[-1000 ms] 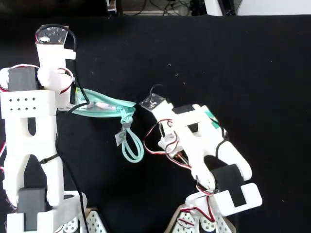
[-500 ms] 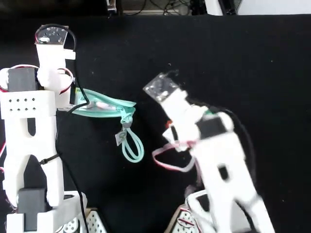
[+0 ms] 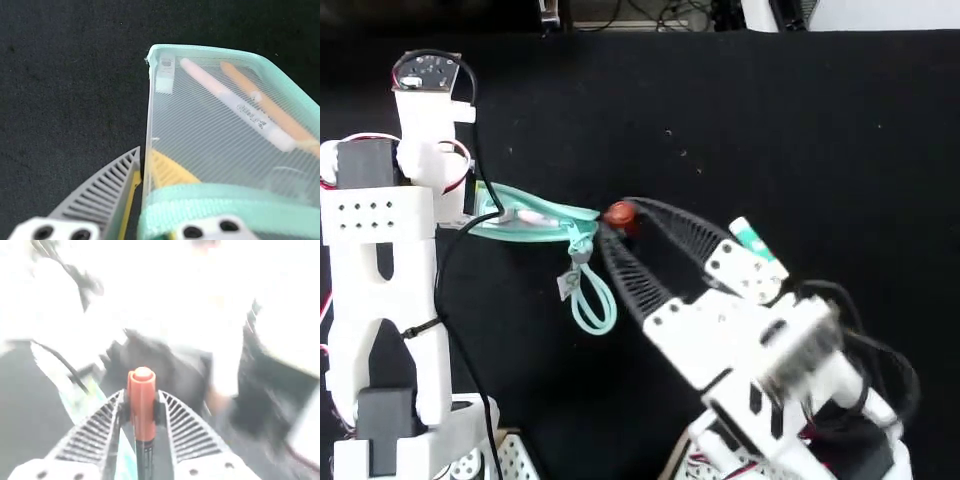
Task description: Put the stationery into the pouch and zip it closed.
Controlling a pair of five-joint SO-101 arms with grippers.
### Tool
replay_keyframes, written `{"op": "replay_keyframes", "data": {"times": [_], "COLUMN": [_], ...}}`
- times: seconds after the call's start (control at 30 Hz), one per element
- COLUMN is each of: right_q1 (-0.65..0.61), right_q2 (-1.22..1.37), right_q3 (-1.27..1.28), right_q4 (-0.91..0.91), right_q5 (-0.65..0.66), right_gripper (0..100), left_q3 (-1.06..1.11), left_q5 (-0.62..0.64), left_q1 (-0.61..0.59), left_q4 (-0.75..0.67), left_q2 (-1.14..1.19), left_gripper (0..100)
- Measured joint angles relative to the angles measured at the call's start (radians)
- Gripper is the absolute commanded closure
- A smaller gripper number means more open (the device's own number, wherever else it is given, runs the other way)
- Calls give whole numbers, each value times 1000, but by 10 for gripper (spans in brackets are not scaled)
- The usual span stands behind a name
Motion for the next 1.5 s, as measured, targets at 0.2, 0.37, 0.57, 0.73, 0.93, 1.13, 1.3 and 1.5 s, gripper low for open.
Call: {"op": "replay_keyframes", "data": {"times": [0.2,0.37,0.57,0.73,0.93,1.13,1.3,1.5], "right_q1": [-160,-216,-226,-226,-226,-226,-196,-163], "right_q2": [-28,15,127,172,189,204,209,212], "right_q3": [54,69,152,153,213,402,480,354], "right_q4": [-226,-250,-425,-548,-569,-569,-563,-298], "right_q5": [-3,-2,-2,58,118,123,123,92], "right_gripper": [986,986,986,986,986,985,837,756], "left_q3": [0,0,0,0,0,0,0,0], "left_q5": [0,0,0,0,0,0,0,0], "left_q1": [0,0,0,0,0,0,0,0], "left_q4": [0,0,0,0,0,0,2,2], "left_q2": [0,0,0,0,0,0,0,0], "left_gripper": [970,970,970,970,970,970,970,970]}}
